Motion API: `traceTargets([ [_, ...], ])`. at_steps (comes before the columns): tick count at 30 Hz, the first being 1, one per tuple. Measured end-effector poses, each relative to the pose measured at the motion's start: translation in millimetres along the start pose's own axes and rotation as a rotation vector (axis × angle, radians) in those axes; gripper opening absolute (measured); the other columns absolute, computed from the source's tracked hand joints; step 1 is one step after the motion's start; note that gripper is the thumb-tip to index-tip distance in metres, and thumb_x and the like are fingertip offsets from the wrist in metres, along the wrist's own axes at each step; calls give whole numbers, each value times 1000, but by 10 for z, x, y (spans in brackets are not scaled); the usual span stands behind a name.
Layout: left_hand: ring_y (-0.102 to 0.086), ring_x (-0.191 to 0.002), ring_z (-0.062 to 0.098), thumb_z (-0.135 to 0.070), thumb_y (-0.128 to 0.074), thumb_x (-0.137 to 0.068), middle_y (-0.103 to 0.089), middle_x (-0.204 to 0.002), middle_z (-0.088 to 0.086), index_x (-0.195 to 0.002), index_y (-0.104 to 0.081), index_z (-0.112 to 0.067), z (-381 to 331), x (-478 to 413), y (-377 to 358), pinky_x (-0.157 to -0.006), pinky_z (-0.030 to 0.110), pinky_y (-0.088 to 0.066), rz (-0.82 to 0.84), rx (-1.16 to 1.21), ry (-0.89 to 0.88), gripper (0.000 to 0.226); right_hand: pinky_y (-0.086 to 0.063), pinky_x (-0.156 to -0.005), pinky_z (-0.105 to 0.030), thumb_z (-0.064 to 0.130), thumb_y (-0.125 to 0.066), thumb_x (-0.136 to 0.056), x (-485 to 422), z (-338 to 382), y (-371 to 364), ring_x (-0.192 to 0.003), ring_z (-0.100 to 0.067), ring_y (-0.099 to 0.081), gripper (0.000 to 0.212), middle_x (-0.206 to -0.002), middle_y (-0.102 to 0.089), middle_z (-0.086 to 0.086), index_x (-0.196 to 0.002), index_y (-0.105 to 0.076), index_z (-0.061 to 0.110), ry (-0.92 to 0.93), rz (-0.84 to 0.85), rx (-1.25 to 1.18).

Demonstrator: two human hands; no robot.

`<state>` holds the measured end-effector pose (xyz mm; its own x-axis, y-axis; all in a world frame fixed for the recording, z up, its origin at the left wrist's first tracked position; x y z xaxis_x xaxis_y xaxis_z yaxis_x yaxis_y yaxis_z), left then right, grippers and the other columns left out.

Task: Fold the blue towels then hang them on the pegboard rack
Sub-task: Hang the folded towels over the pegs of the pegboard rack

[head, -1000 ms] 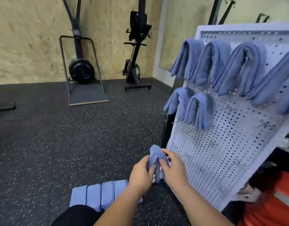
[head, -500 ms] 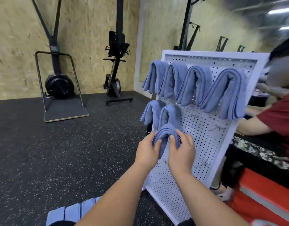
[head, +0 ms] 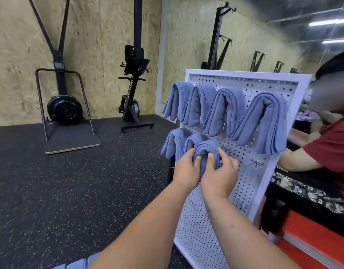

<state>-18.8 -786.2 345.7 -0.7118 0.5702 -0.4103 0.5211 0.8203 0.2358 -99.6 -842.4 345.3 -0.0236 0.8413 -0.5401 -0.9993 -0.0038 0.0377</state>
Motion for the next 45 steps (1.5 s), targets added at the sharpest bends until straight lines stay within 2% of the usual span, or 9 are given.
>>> traceTargets([
  [3, -63, -82, 3, -32, -51, -109, -71, -94, -11, -114, -67, -28, 34, -76, -104, -69, 24, -43, 8, -26, 21, 18, -53, -94, -37, 36, -64, -101, -65, -65, -28, -111, -22, -63, 32, -122, -53, 10, -132, -71, 28, -29, -20, 39],
  [10, -66, -89, 14, -35, -48, -107, -72, -95, -9, -107, -64, -32, 119, -305, -259, -83, 40, -55, 32, -147, 39, 16, -52, -95, -40, 34, -66, -100, -277, -229, -63, -113, -27, -62, 35, -130, -57, -1, -132, -71, 24, -35, -35, 104],
  [14, -64, -84, 23, -36, -50, -107, -69, -90, -2, -98, -60, -23, 190, -366, -393, -81, 42, -54, 59, -225, 47, 19, -55, -93, -47, 33, -69, -98, -369, -355, -77, -111, -31, -63, 33, -131, -57, -2, -129, -72, 27, -48, -30, 142],
  [22, -57, -76, 28, -40, -60, -99, -60, -76, -2, -83, -50, -21, 492, -187, -439, -66, 38, -46, 134, -396, 59, 27, -56, -83, -46, 30, -68, -98, -231, -487, -65, -97, -26, -63, 32, -114, -60, -2, -128, -66, 21, 26, -12, 123],
  [25, -61, -85, 27, -35, -59, -99, -69, -89, -3, -94, -61, -21, 590, -74, -385, -70, 36, -47, 190, -453, 84, 15, -56, -85, -47, 30, -69, -99, -187, -487, -57, -97, -24, -63, 33, -110, -58, 0, -129, -64, 20, 32, 2, 117],
  [28, -68, -100, 20, -37, -57, -98, -75, -106, -8, -117, -68, -28, 751, 76, -305, -81, 31, -53, 231, -477, 124, 23, -53, -80, -39, 30, -68, -100, -112, -479, -28, -99, -24, -64, 34, -114, -57, 1, -132, -62, 20, 8, 21, 117],
  [34, -67, -95, 14, -45, -61, -101, -70, -97, -17, -122, -67, -30, 1204, 524, 31, -83, 30, -53, 257, -504, 233, 27, -46, -75, -34, 31, -66, -101, 244, -534, 14, -96, -23, -63, 36, -120, -54, 0, -134, -58, 19, -40, 67, 147],
  [39, -68, -84, 12, -44, -60, -99, -73, -95, -13, -118, -69, -31, 1650, 1012, 470, -78, 33, -58, 239, -529, 352, 25, -47, -74, -36, 32, -65, -101, 659, -670, -41, -101, -21, -60, 36, -124, -54, 1, -135, -55, 24, -78, 160, 253],
  [45, -67, -85, 15, -43, -64, -95, -69, -85, -15, -111, -70, -32, 2105, 1575, 992, -81, 33, -58, 182, -541, 498, 20, -48, -81, -36, 33, -67, -101, 1386, -995, -313, -100, -23, -62, 36, -122, -55, 0, -134, -56, 25, -189, 472, 290],
])
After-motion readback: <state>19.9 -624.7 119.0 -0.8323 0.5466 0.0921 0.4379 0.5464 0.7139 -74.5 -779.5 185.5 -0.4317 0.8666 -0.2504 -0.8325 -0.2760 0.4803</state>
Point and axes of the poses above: each hand's wrist, its own x-axis away from the middle knuckle, its own y-axis out of the back of the hand, z = x × y, the point moved 1 cm from there along -x, towards the middle knuckle
